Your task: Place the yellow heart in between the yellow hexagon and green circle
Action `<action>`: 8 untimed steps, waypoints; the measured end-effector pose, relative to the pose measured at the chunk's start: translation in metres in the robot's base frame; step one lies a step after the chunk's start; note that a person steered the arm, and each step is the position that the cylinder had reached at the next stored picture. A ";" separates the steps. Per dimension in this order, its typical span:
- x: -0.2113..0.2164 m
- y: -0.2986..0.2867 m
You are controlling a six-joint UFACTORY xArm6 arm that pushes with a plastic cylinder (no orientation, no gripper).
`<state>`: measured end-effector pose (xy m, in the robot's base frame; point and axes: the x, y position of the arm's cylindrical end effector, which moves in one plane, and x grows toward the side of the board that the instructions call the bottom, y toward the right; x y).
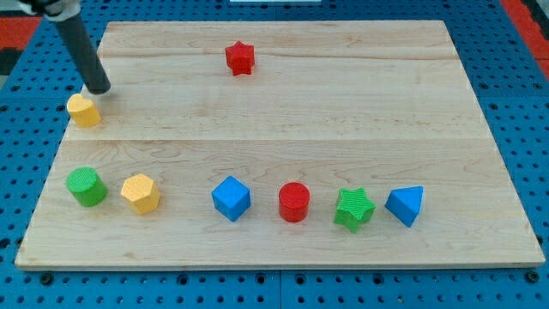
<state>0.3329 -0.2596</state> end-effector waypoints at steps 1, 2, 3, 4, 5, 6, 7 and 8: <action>-0.002 -0.044; 0.021 -0.041; 0.061 -0.020; 0.068 0.009; 0.091 0.029; 0.112 0.034; 0.111 0.033; 0.105 0.046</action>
<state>0.4378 -0.2136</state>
